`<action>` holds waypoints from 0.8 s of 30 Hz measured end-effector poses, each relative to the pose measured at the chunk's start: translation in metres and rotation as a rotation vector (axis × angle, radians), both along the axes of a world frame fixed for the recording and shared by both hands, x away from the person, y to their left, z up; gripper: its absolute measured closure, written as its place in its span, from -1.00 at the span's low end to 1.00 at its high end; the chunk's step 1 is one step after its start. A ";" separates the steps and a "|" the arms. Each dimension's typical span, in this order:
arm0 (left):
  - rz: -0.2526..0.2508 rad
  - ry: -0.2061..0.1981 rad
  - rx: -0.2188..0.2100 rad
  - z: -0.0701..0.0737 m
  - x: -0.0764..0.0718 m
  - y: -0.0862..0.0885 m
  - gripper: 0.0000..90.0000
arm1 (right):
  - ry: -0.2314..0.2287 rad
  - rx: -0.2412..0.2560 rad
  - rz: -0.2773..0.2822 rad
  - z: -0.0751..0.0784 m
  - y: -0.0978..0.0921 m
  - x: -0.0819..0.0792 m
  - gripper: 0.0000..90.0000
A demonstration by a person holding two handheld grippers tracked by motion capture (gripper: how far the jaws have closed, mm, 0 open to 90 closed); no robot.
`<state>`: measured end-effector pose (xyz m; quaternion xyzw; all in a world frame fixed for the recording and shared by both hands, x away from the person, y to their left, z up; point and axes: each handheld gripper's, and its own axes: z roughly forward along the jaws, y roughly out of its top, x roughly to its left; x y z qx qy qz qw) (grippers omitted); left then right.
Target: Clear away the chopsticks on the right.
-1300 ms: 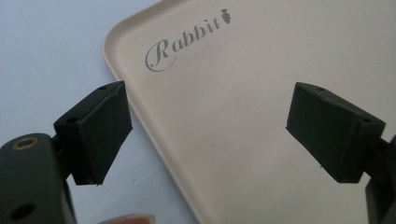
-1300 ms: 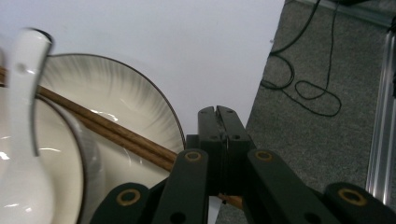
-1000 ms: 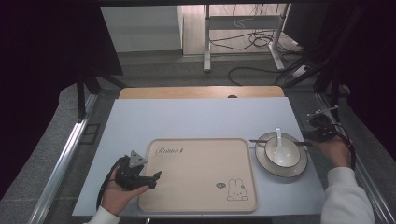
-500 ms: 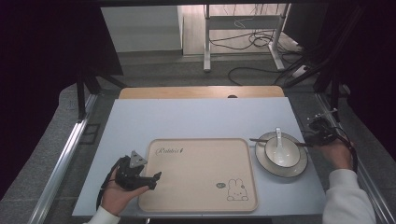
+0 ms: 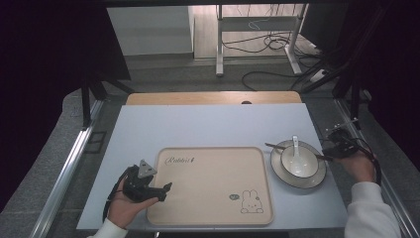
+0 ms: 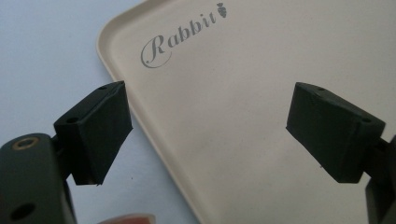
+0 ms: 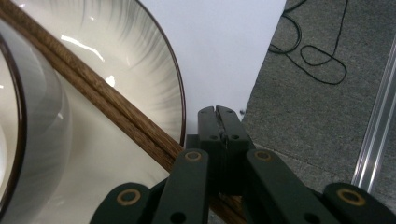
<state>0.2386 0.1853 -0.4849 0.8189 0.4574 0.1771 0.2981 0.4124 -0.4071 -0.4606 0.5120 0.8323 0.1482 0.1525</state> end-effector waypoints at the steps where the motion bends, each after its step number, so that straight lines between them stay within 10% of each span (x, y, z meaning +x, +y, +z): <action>1: 0.000 0.000 0.000 0.000 0.000 0.000 -0.69 | 0.003 0.002 0.001 0.000 0.000 -0.001 0.98; 24: -0.004 0.001 0.002 0.000 0.000 -0.001 -0.69 | -0.023 0.036 0.049 0.019 0.004 -0.021 0.97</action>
